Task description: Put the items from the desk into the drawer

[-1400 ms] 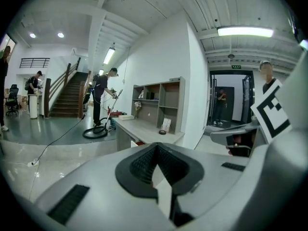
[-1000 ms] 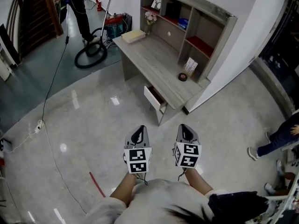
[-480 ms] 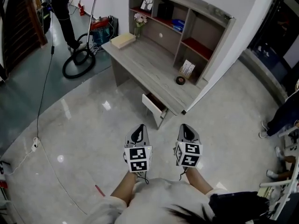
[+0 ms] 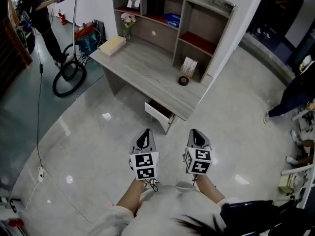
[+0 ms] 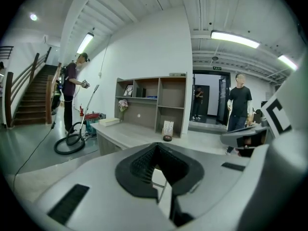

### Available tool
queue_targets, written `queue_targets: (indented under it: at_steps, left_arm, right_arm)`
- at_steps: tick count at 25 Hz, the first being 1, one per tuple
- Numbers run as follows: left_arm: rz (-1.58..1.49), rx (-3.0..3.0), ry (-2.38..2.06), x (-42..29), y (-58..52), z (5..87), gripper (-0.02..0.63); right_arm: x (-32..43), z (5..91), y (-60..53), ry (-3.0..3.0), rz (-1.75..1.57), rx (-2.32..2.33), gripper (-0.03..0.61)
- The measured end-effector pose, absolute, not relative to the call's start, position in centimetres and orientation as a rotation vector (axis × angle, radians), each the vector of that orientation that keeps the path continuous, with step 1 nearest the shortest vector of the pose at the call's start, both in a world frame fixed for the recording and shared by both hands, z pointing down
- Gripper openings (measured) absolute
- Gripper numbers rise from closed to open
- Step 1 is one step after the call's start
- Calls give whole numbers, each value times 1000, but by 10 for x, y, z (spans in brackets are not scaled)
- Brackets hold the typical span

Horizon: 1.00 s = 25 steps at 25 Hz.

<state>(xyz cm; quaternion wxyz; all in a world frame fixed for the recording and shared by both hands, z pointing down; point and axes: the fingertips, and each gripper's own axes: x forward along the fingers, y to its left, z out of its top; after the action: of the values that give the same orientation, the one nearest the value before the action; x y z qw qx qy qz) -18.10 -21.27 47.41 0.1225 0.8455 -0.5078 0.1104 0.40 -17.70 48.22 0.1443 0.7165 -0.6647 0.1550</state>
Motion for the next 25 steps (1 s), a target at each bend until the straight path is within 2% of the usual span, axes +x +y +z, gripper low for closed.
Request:
queue_targets:
  at_steps: [12,25]
  left_arm:
    - [350,2517,-1392,-149,-249,477,-3]
    - [356,2381,-1487,-137,-315,495,-3]
  right_arm:
    - [32,494,-196,-1838,502,2113,-2]
    - [33,503,-291,-2036,510,1984,0]
